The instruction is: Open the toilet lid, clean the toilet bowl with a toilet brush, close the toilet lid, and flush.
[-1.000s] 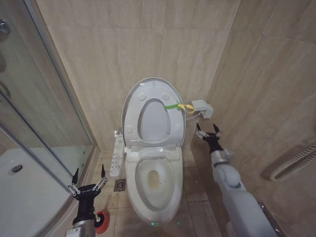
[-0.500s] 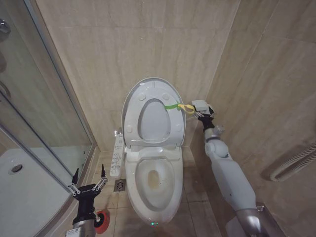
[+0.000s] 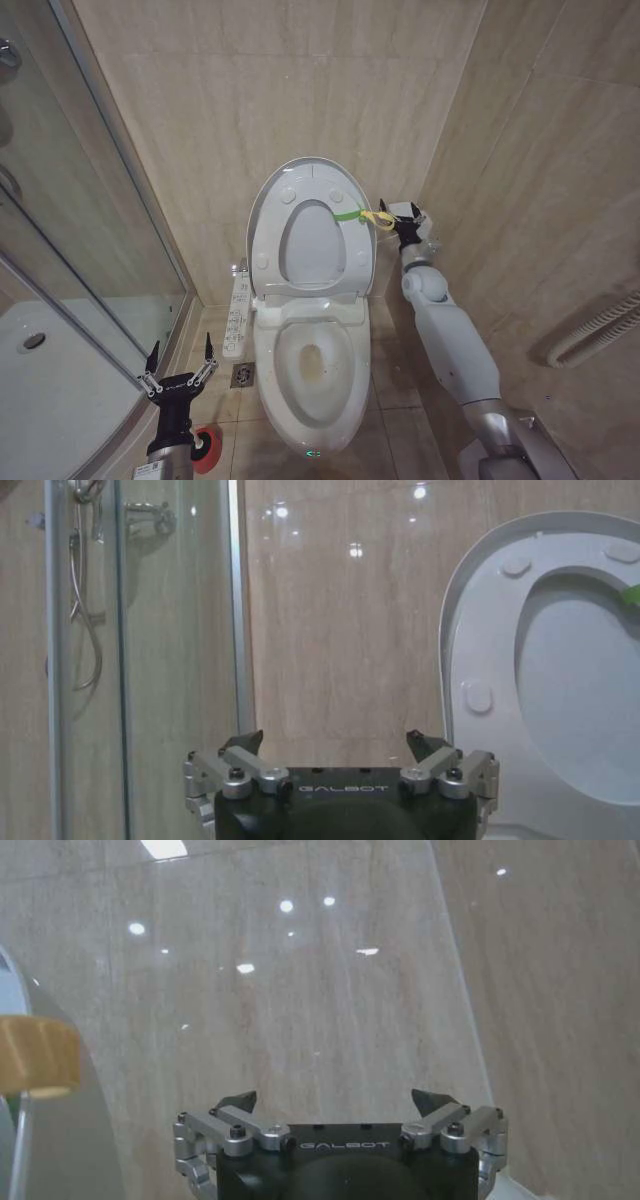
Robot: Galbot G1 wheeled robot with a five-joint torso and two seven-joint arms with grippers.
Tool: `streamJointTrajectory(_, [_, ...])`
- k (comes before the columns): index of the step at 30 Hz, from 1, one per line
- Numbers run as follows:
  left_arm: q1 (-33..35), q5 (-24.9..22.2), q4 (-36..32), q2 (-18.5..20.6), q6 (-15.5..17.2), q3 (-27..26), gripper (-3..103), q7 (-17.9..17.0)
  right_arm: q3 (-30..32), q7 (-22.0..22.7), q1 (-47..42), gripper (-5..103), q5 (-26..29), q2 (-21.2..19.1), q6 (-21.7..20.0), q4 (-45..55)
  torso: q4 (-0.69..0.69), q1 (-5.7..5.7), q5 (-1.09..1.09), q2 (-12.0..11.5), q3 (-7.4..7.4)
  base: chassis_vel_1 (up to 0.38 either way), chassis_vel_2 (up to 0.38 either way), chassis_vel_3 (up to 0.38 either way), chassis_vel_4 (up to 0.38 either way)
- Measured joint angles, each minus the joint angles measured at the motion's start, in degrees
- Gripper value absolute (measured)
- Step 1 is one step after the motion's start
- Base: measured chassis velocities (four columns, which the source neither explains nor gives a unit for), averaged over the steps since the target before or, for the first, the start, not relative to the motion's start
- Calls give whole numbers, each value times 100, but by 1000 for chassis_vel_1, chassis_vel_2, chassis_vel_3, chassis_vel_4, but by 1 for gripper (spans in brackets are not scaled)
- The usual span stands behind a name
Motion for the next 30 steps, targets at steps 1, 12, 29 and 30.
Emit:
streamJointTrajectory(1, [0,0,0,0,0,0,97,0,-7,2,17,100,-7,8,-1,-11,0,0,0,0,0,0,0,0,0])
streamJointTrajectory(12, [0,0,0,0,0,0,97,0,-161,41,398,100,-100,192,-5,-288,0,0,0,0,0,0,0,0,0])
streamJointTrajectory(29, [0,0,0,0,0,0,97,0,-644,91,161,100,-112,-29,-12,117,-3,0,0,0,0,0,0,0,0])
streamJointTrajectory(30, [0,0,0,0,0,0,97,0,-644,91,161,100,-112,-29,-12,117,-3,0,0,0,0,0,0,0,0])
